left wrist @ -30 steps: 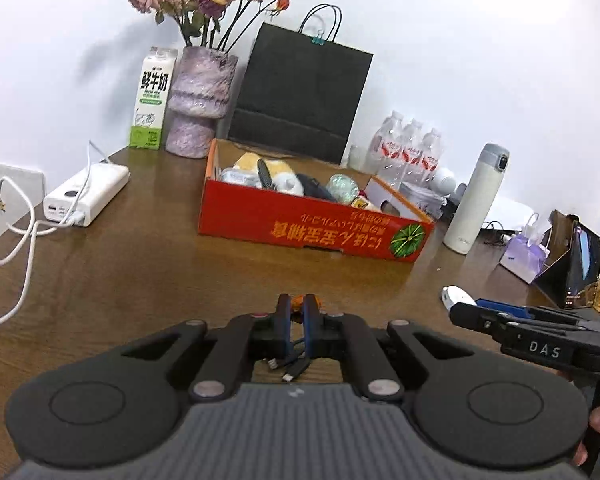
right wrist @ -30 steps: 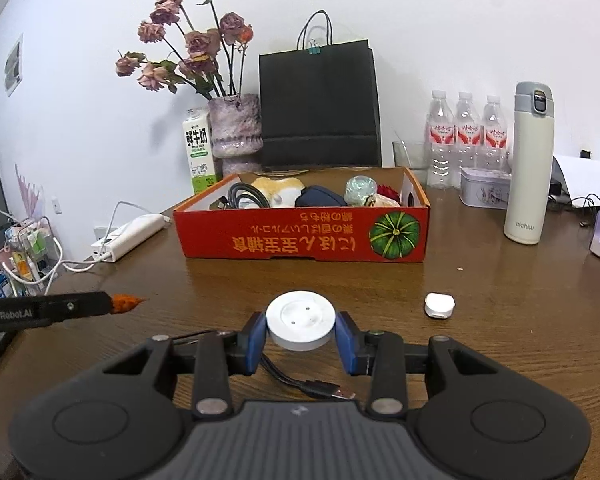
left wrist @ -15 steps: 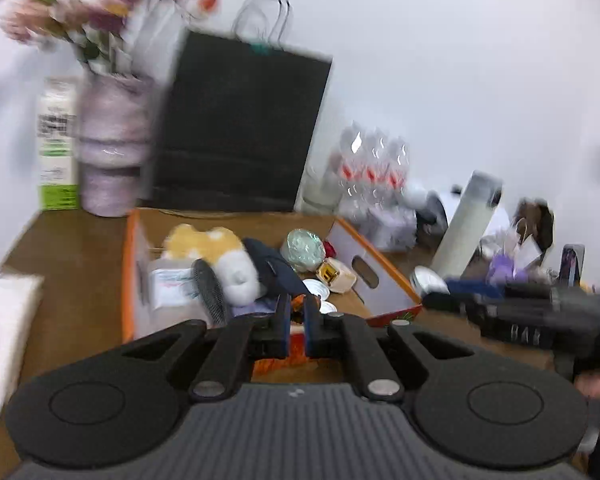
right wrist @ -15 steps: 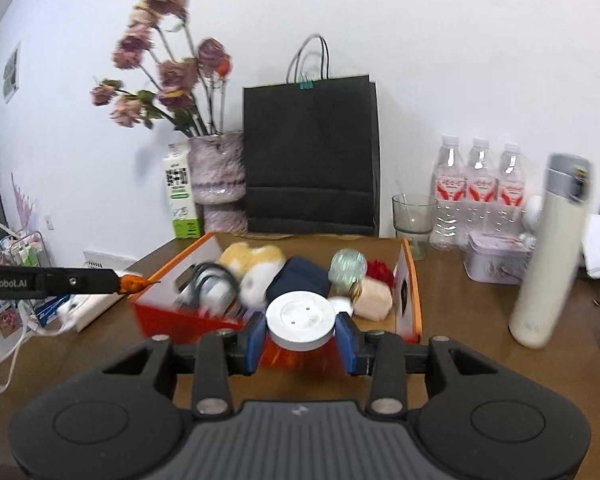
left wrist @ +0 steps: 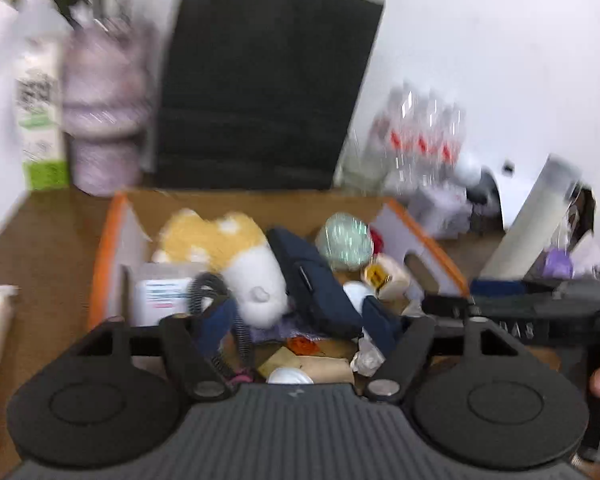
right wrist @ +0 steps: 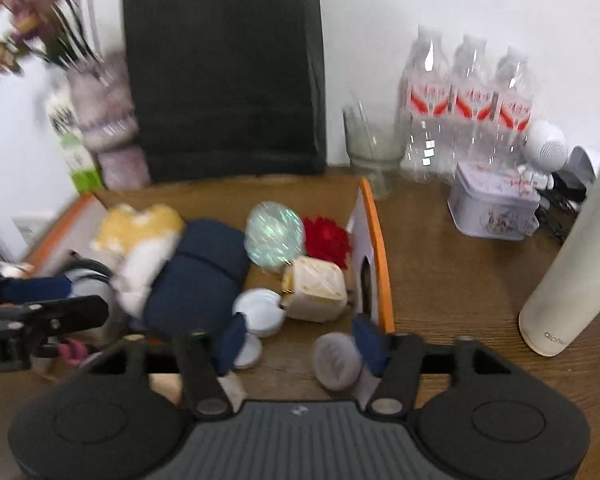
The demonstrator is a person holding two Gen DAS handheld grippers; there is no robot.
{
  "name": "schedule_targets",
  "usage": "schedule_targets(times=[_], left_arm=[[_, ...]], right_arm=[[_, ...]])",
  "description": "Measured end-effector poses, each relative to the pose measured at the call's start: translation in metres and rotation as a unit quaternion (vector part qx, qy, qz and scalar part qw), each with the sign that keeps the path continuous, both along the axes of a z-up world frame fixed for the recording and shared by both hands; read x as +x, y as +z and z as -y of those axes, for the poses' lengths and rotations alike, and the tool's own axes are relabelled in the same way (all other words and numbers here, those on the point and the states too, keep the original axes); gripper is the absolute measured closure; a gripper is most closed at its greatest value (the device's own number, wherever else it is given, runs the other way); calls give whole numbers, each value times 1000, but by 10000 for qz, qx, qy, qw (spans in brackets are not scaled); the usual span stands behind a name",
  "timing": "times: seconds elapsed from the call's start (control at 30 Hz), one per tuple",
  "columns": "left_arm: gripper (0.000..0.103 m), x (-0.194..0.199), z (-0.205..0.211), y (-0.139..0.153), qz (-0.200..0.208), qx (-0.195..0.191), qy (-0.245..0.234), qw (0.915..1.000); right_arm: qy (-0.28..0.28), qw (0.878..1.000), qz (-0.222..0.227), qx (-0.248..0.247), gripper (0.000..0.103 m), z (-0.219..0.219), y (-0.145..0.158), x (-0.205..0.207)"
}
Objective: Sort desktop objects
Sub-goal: 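Withdraw both open tools from the carton back over the desk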
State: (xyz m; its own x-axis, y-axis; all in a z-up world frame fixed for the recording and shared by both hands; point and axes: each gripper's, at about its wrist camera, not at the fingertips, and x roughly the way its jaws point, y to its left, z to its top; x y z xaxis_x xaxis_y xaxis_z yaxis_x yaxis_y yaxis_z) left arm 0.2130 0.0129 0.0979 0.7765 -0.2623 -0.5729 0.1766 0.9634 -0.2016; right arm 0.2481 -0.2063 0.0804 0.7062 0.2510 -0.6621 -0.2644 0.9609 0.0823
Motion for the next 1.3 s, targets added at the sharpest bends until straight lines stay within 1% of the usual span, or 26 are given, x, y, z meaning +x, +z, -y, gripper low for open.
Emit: schedule_targets(times=[0.03, 0.07, 0.1, 0.13, 0.17, 0.2, 0.23, 0.3, 0.37, 0.47, 0.57, 0.7, 0.73, 0.8, 0.83, 0.93, 1.13, 1.3], left_arm=[[12, -20, 0, 5, 182, 63, 141, 9997], [7, -46, -1, 8, 382, 96, 302, 9988], [0, -68, -2, 8, 536, 47, 356, 9979], [0, -84, -3, 6, 636, -70, 303, 9975], [0, -106, -5, -3, 638, -216, 105, 9977], [0, -117, -6, -9, 546, -254, -14, 9982], [0, -133, -6, -19, 410, -211, -17, 9989], [0, -155, -5, -34, 431, -42, 13, 9991], [0, -175, -2, -50, 407, 219, 85, 9989], [0, -197, -2, -70, 335, 317, 101, 9989], [0, -208, -3, -79, 306, 403, 111, 9987], [0, -218, -1, -86, 306, 401, 171, 9986], [0, -219, 0, -87, 358, 440, 203, 9982], [0, -222, 1, -86, 464, 429, 155, 9979], [0, -219, 0, -86, 428, 400, 137, 9982], [0, -218, -1, -88, 300, 374, 309, 9984], [0, -217, -5, -88, 272, 253, 313, 9988], [0, -217, -2, -89, 224, 321, 258, 9989]], right_arm=[[9, 9999, 145, 19, 28, 3, 3, -14], [17, 9995, 299, 63, 27, 6, 5, -30], [48, 9991, 398, 112, 27, 9, 4, -46], [74, 9987, 460, 202, 25, 12, 3, -60], [102, 9982, 495, 318, 24, 16, 0, -75], [126, 9979, 495, 406, 23, 18, -3, -89], [121, 9978, 477, 449, 23, 20, -8, -103], [108, 9983, 410, 402, 23, 23, -21, -129], [168, 9985, 392, 339, 23, 24, -32, -156], [205, 9982, 464, 314, 23, 28, -46, -195], [224, 9983, 394, 369, 23, 33, -57, -222], [262, 9986, 283, 353, 23, 33, -69, -242], [256, 9987, 264, 340, 24, 34, -72, -244], [229, 9981, 398, 422, 23, 37, -70, -250], [235, 9977, 447, 441, 21, 38, -71, -251], [151, 9977, 451, 486, 21, 39, -72, -250], [-6, 9967, 459, 672, 21, 46, -72, -249], [-50, 9967, 456, 670, 21, 45, -73, -247]])
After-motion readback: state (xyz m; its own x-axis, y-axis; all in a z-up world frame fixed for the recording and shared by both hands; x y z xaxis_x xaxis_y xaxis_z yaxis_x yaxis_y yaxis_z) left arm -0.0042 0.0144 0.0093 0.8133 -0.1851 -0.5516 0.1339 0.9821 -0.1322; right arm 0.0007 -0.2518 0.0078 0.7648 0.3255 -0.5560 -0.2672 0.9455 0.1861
